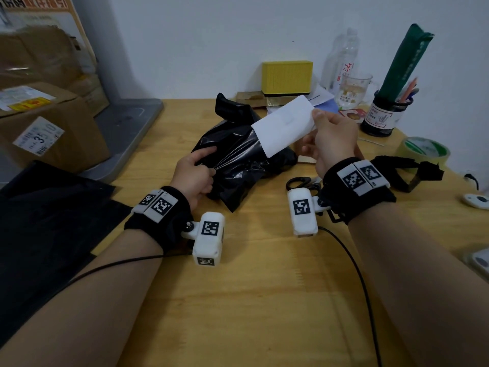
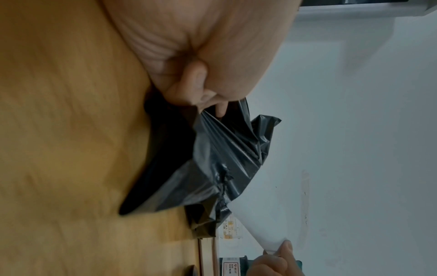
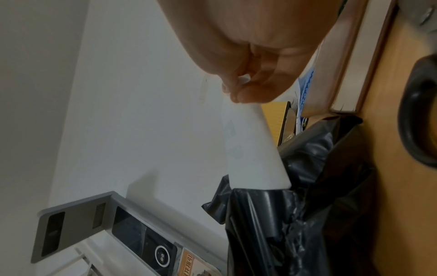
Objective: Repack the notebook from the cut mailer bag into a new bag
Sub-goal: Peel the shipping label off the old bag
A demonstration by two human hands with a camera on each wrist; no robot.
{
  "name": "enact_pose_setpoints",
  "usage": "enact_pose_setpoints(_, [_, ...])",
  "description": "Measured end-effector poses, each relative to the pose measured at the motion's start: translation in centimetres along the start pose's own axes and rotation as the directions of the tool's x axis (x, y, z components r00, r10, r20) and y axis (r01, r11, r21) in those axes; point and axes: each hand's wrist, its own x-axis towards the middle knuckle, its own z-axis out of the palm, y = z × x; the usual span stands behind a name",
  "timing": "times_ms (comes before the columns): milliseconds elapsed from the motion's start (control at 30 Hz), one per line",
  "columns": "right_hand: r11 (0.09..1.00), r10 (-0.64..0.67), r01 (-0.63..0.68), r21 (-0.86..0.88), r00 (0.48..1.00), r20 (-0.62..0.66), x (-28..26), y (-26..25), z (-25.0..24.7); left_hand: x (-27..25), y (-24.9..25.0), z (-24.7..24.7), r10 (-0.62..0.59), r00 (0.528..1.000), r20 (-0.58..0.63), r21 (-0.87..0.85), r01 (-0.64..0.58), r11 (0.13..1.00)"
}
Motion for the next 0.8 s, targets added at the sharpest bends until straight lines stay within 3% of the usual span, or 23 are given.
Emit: enact_pose_setpoints(800, [0.985,0.099,-0.095,0.145,0.995,-0.02,-0.25,-0.13,-0.16,-0.14,0.11,0.24,0.003,1.0,-0.013,0.096,-0.002,0.995])
